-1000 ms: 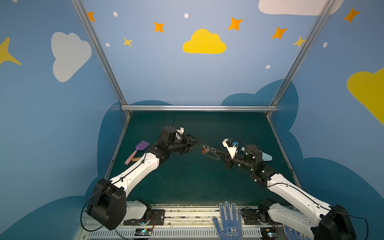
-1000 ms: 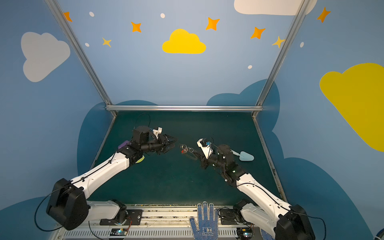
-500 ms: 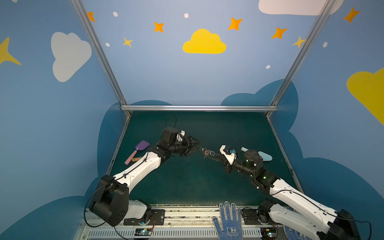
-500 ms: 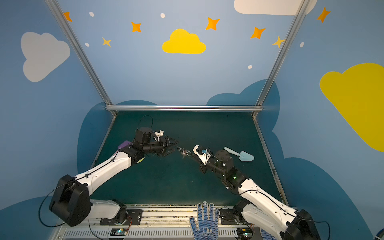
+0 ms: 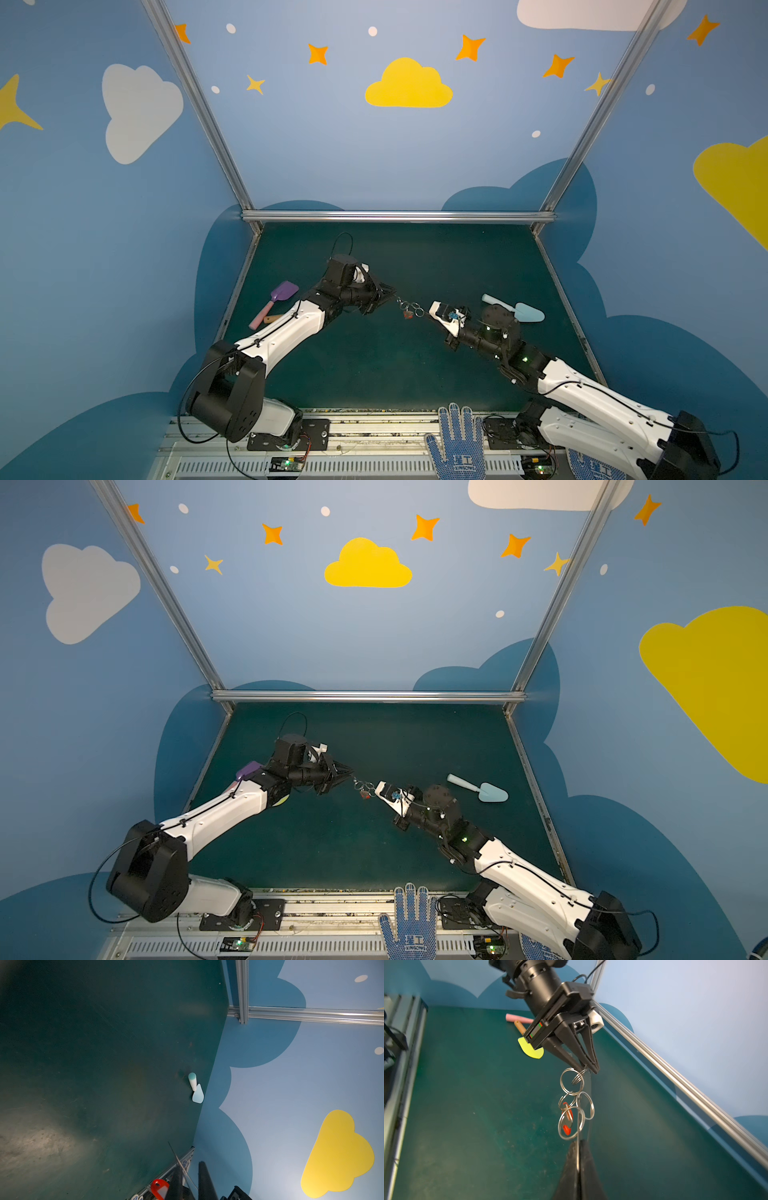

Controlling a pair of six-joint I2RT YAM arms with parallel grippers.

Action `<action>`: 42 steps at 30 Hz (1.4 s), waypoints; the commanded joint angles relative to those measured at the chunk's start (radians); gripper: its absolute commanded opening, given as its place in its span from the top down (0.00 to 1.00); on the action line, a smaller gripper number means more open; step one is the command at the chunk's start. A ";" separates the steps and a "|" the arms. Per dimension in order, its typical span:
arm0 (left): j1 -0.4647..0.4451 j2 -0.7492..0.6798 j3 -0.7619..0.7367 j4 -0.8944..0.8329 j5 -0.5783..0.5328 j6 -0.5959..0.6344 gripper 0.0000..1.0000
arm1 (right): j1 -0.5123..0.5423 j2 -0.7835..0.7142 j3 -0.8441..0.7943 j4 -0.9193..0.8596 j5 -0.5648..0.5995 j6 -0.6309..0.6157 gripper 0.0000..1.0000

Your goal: Put the keys on the keyring

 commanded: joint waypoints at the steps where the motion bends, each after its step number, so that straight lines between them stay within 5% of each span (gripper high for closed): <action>1: -0.016 -0.007 0.025 0.056 0.061 0.056 0.96 | 0.023 0.007 0.000 0.020 0.041 0.008 1.00; 5: -0.016 -0.009 0.025 0.066 0.066 0.059 0.96 | 0.039 0.006 -0.002 0.020 0.083 -0.001 0.96; 11: -0.010 -0.032 0.010 0.067 0.031 0.086 0.96 | 0.041 -0.017 0.000 -0.011 0.108 0.026 0.66; 17: 0.000 -0.034 -0.019 0.103 0.001 0.084 0.96 | 0.041 -0.041 -0.011 -0.025 0.108 0.091 0.59; 28: 0.025 -0.053 -0.059 0.159 -0.017 0.096 0.96 | -0.003 -0.171 -0.028 -0.144 0.102 0.521 0.35; 35: 0.025 -0.079 -0.071 0.201 0.006 0.105 0.96 | -0.265 0.038 0.135 -0.269 -0.258 0.851 0.34; 42: 0.025 -0.124 -0.089 0.219 0.010 0.094 0.96 | -0.416 0.192 0.107 0.045 -0.576 1.138 0.34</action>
